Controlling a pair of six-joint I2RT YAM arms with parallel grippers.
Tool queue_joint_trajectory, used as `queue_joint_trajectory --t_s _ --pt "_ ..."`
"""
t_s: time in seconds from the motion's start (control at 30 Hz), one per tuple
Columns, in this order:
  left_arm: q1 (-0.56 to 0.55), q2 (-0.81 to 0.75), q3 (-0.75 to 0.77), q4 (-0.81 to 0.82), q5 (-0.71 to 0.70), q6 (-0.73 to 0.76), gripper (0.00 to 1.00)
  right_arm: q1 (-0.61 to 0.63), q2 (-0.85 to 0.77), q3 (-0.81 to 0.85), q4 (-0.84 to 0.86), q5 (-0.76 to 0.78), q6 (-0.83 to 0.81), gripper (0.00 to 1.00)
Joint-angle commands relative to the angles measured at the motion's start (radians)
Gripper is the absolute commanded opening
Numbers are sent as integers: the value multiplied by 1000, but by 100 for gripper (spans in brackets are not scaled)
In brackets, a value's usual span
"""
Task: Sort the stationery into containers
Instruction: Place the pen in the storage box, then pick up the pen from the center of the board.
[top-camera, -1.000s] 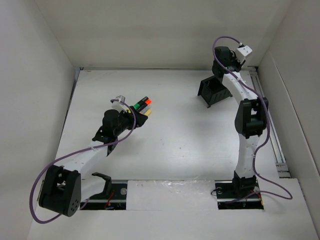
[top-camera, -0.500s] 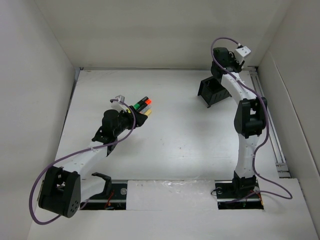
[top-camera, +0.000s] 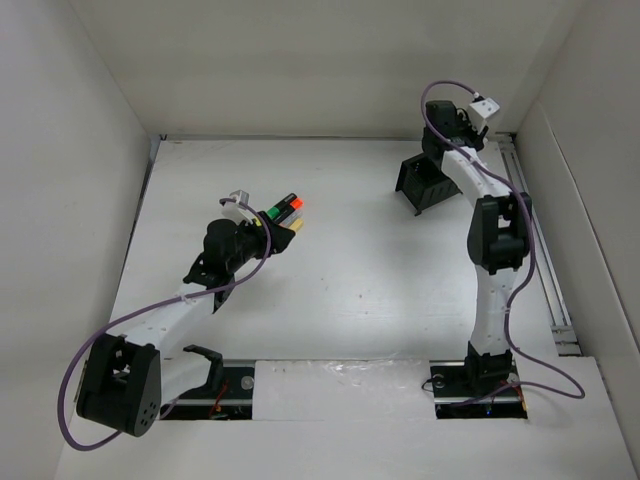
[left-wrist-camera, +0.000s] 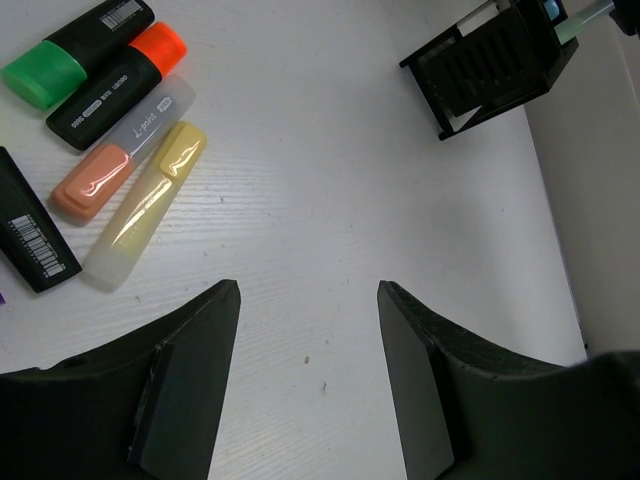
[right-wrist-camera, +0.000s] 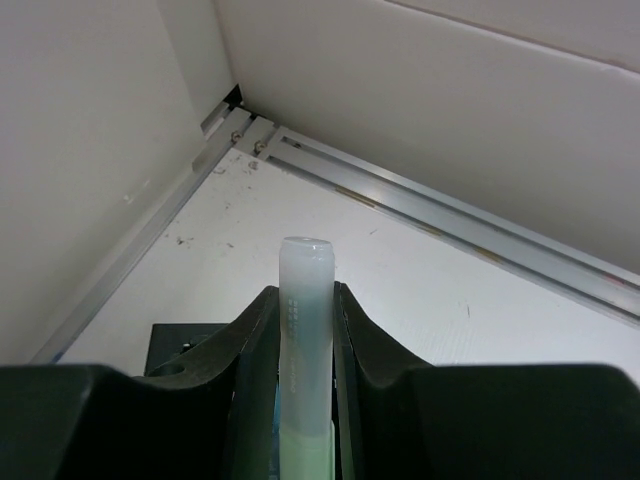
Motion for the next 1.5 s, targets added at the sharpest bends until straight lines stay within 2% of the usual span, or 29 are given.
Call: queue_joint_trajectory --t_s 0.0,0.07,0.27,0.3,0.43,0.47,0.5,0.53,0.67,0.7,0.77,0.9,1.03,1.07,1.13,1.27,1.33,1.43,1.47 --pt "-3 -20 45 34 -1 13 55 -5 -39 -9 43 0 22 20" --pt "-3 -11 45 34 -1 13 55 -5 -66 -21 43 -14 32 32" --pt "-3 -20 45 34 -1 13 55 -5 -164 -86 25 -98 84 44" --pt "-3 -20 45 34 -12 13 55 5 -175 -86 25 -121 99 48" --pt "-3 -20 45 24 -21 22 55 24 -235 -95 -42 -166 166 49" --pt "-3 -20 45 24 -33 22 55 33 -250 -104 -58 -218 185 48" --pt "-3 -20 45 14 -46 22 55 33 -288 -128 -72 -249 206 42" --pt "-3 -11 45 3 -57 22 55 54 -336 -182 -72 -320 241 27" --pt "-3 -1 55 -8 -66 32 53 116 -422 -314 5 -468 253 0" --pt "-3 -1 55 -8 -75 32 52 163 -436 -345 29 -546 253 0" --pt "-3 9 55 -17 -96 32 50 222 -436 -396 46 -588 253 0" --pt "-3 75 92 -74 -155 41 48 363 -375 -396 -3 -618 262 0" --pt "-3 118 103 -74 -155 41 45 456 -339 -405 9 -784 272 0" --pt "-3 118 113 -83 -167 50 45 499 -326 -414 22 -784 272 1" --pt "-3 128 126 -110 -222 61 45 536 -310 -414 22 -784 285 8" --pt "-3 192 167 -183 -316 84 45 559 -322 -449 -1 -784 311 29" --pt "-3 219 195 -192 -316 93 45 559 -385 -515 13 -796 311 39" --pt "-3 282 238 -213 -316 124 45 541 -485 -605 25 -816 311 50" --pt "-3 313 248 -227 -325 137 45 541 -508 -626 25 -816 311 58"
